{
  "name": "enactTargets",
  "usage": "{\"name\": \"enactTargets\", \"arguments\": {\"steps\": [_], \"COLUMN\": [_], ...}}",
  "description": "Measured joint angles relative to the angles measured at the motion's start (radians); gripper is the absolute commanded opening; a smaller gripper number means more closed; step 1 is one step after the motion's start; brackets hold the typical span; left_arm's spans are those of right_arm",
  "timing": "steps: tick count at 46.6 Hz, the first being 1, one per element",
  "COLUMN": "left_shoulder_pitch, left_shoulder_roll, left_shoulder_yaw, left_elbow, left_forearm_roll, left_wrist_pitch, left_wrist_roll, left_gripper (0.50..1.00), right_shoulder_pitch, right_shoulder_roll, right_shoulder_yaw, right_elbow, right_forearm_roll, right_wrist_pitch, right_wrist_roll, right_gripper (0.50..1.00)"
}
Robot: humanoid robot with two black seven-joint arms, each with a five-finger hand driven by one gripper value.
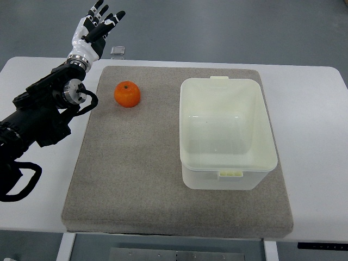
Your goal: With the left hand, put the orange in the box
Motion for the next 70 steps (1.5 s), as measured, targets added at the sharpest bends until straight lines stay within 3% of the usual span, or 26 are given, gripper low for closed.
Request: {"name": "enactTargets", "arguments": {"steps": [22,26,31,34,41,52,63,70], "left_shoulder_pitch": [-0.149,-0.183,-0.229,-0.253,-0.277,-0.312,-0.380,-0.384], "left_shoulder_roll": [0.078,0.099,0.132,0.151,0.158,0.205,0.225,0.222], "left_shoulder_yaw": [0.520,0.590,0.613,0.614,0.619,0.691,0.868,0.881], "left_elbow": [0.000,0.000,-0.009,-0.009,-0.019,-0.154,-0.211,-0.200], "left_forearm_roll": [0.239,0.339,0.537,0.646,0.869,1.047,1.201,1.312], "left_wrist_pitch": [-0.027,-0.083,-0.229,-0.270,-0.284,-0.317,-0.306,-0.171], "left_wrist_roll": [0.005,0.001,-0.009,-0.027,-0.091,-0.174,-0.181,-0.181], "left_gripper": [0.990,0.990,0.988,0.988,0.988,0.988,0.988,0.988], "right_shoulder_pitch": [0.000,0.000,0.000,0.000,0.000,0.000,0.000,0.000], "right_shoulder_roll": [0.000,0.000,0.000,0.000,0.000,0.000,0.000,0.000], "right_shoulder_yaw": [0.000,0.000,0.000,0.000,0.000,0.000,0.000,0.000], "right_elbow": [0.000,0.000,0.000,0.000,0.000,0.000,0.000,0.000], "right_forearm_roll": [0.000,0.000,0.000,0.000,0.000,0.000,0.000,0.000], "right_wrist_pitch": [0.000,0.000,0.000,0.000,0.000,0.000,0.000,0.000], "right_wrist_roll": [0.000,0.000,0.000,0.000,0.000,0.000,0.000,0.000], "right_gripper": [0.926,0.926,0.926,0.926,0.926,0.926,0.926,0.926]}}
